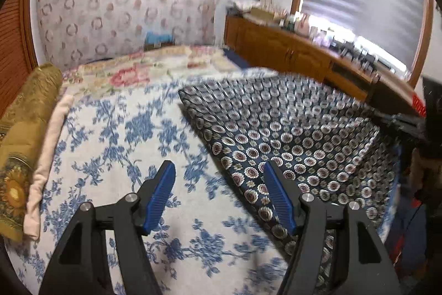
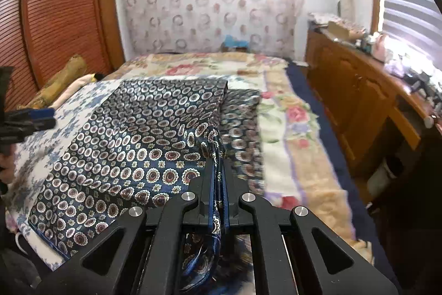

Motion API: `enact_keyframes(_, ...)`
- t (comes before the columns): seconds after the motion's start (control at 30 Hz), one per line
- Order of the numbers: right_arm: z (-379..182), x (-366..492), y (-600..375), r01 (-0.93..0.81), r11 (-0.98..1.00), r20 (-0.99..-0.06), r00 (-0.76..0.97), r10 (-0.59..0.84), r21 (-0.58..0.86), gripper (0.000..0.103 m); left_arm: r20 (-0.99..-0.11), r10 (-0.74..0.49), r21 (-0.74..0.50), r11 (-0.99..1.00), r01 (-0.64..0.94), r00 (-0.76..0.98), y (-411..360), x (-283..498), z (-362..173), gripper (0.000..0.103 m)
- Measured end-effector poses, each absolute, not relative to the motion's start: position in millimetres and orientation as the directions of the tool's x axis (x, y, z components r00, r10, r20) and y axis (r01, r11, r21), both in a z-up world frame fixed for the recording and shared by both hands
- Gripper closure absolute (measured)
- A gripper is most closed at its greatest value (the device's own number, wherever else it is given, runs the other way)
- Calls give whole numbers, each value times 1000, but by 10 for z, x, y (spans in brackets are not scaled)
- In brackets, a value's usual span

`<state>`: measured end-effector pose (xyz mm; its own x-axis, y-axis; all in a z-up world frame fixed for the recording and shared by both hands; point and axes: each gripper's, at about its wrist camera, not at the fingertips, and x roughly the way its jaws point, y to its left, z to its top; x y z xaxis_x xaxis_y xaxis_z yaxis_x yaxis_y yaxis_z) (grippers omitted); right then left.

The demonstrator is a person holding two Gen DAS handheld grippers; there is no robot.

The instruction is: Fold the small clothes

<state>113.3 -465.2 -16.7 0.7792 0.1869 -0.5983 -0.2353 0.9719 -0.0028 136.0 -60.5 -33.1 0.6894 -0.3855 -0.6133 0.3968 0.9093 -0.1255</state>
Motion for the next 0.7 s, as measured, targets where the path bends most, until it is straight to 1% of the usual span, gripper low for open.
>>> enact_keyframes(0.07, -145, 1052, -4780, -194, 981, -590, 793, 153, -6, 102, -597, -410, -152, 902, 405, 689, -606, 1280, -277, 36)
enact_keyframes(0.13, -175, 1013, -4905, -167, 986, -598, 788, 145, 19, 102, -598, -419, -160, 898, 411, 683, -646, 1246, -286, 36)
enact_keyframes(0.2, -258, 1034, -4978, -166, 985, -627, 763, 157, 45, 102, -613, -422, -158, 894, 419, 668, -711, 1222, -347, 36)
enact_keyframes(0.3, -390, 1078, -4979, -156, 987, -656, 742, 134, 26, 102, -638, -424, -167, 891, 423, 643, -793, 1195, -479, 36)
enact_keyframes(0.5, -395, 1076, -5015, -150, 987, -652, 744, 145, 47, 101, -674, -457, -200, 869, 453, 580, -904, 1011, -647, 36)
enact_keyframes(0.57, -386, 1048, -5029, -145, 989, -652, 745, 137, 41, 97, -670, -473, -213, 861, 462, 572, -913, 915, -636, 36)
enact_keyframes(0.6, -379, 1033, -5022, -137, 990, -656, 745, 121, 27, 92, -665, -483, -224, 857, 464, 570, -898, 864, -633, 36)
enact_keyframes(0.63, -382, 1022, -5026, -132, 991, -660, 743, 110, 17, 84, -663, -490, -233, 854, 466, 567, -899, 832, -628, 36)
enact_keyframes(0.7, -371, 964, -5025, -129, 992, -660, 744, 105, 13, 76, -662, -504, -250, 847, 470, 556, -889, 760, -648, 36)
